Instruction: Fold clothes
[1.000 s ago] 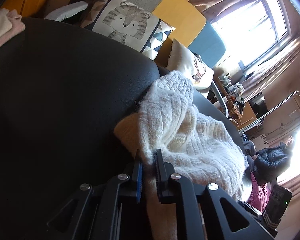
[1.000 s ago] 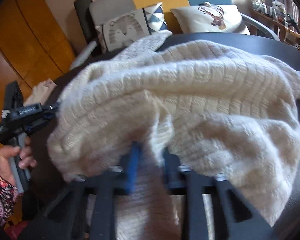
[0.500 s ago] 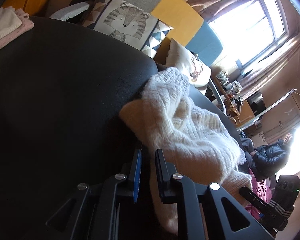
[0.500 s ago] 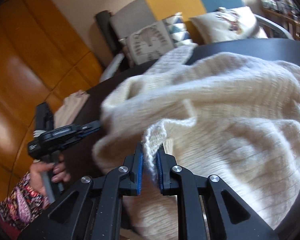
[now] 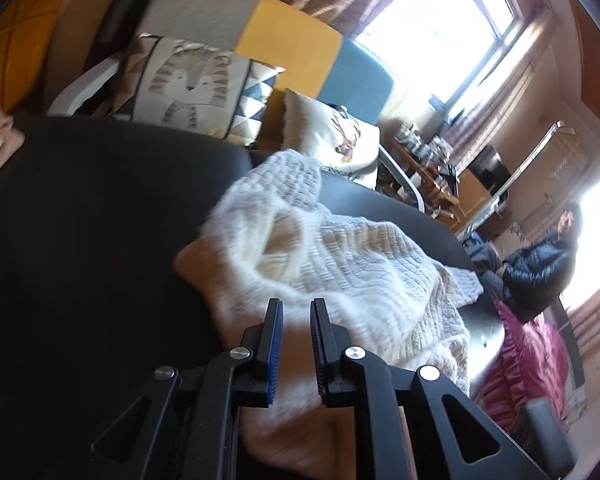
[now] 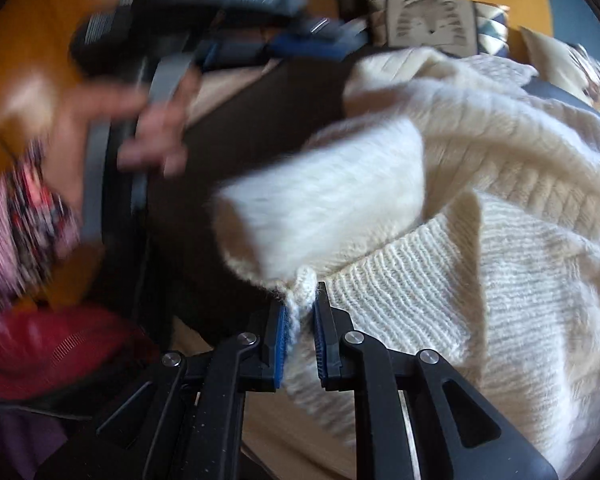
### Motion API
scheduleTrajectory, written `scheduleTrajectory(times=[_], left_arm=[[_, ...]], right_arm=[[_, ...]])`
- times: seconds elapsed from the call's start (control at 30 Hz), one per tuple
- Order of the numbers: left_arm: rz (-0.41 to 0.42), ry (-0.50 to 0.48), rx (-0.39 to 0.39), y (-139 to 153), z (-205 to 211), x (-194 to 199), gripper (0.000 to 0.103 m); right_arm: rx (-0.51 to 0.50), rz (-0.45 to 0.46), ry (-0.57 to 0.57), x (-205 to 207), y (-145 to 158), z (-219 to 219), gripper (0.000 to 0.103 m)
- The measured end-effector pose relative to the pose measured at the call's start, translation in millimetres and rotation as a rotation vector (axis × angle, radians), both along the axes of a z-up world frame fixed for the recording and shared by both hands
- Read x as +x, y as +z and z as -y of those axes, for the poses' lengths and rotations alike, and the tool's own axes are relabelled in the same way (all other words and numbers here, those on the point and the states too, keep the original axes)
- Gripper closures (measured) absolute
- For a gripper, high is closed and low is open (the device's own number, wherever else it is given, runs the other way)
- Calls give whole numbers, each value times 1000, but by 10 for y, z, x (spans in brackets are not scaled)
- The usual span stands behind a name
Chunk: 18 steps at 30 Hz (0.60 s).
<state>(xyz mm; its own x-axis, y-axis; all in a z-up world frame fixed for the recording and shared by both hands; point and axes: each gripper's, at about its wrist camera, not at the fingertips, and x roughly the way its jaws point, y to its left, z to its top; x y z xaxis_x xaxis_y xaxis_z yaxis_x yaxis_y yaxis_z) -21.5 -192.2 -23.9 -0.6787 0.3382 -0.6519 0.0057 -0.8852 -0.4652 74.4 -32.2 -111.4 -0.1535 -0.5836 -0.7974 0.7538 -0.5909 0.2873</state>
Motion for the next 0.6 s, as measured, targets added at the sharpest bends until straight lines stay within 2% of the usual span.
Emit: scheduleTrajectory(times=[0.1,0.17,0.23,0.33,0.37,0.43,0.53,0.6], left_arm=[[9,-34,-41,4,-179,-170,89],[23,-51,-84,-34,-308,-280,89],[39,-62,-123,-89,-407,-388,89],[71,-66,-178,-206,-516,-497,89],[90,-72,-184,-272,-554,-535,89],[122,-77,-195,-392,-593,-592,89],[177,-77,-208,-613,-623,-608,89],[159,-74,-198,-669,-624,-561,89]], right_arm=[[32,-26,16,51,-27,-14,88],[20,-25,2,46,-9,-67,87],[4,-3,-20,24,15,-141,80],[-26,-2,-49,20,89,-273,76],[-34,-10,-58,23,119,-318,75],[-51,-28,-84,22,187,-419,64],[-98,-44,-142,-9,307,-625,59],[-125,-53,-186,-56,367,-769,57]])
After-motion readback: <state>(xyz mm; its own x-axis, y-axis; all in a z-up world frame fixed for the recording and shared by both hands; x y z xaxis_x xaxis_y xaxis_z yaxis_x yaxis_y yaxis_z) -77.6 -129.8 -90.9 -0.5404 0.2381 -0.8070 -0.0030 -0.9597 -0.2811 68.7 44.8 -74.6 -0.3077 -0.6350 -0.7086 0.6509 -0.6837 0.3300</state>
